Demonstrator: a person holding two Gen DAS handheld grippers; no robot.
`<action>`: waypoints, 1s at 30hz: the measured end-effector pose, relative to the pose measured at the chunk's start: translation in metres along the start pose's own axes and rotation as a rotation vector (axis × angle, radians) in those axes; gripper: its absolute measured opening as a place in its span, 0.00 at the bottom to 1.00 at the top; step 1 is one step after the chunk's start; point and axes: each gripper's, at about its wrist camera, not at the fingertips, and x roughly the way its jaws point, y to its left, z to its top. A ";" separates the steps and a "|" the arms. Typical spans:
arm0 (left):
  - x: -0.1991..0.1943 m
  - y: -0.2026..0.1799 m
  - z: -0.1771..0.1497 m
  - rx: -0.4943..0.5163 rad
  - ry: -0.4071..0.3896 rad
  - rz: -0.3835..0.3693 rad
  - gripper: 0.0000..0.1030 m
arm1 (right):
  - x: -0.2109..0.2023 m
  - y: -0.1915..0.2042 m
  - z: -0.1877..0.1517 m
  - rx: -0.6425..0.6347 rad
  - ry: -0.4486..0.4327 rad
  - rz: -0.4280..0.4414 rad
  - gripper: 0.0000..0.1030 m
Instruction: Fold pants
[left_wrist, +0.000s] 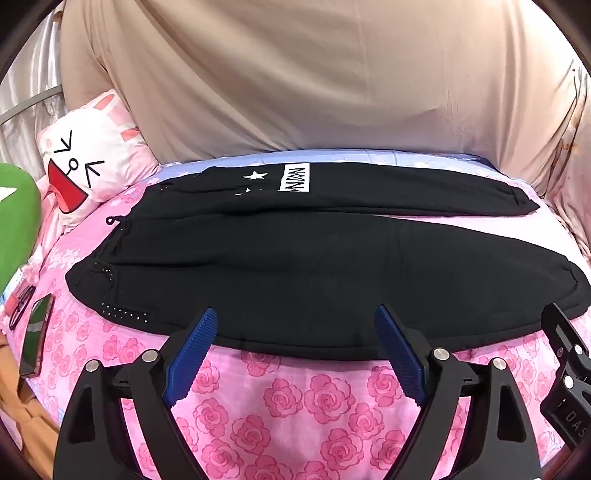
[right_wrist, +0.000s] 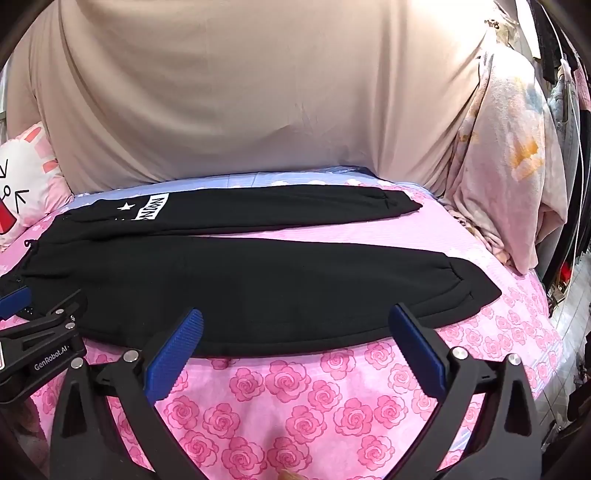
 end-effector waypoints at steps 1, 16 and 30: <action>0.001 0.000 0.000 0.000 0.001 0.002 0.82 | 0.000 -0.001 0.000 0.000 0.000 0.002 0.95; 0.004 0.003 -0.006 0.007 0.009 -0.001 0.82 | 0.008 -0.003 -0.006 0.001 0.010 0.007 0.95; 0.004 0.006 -0.007 0.007 0.011 -0.002 0.82 | 0.007 -0.004 -0.008 -0.001 0.011 0.010 0.95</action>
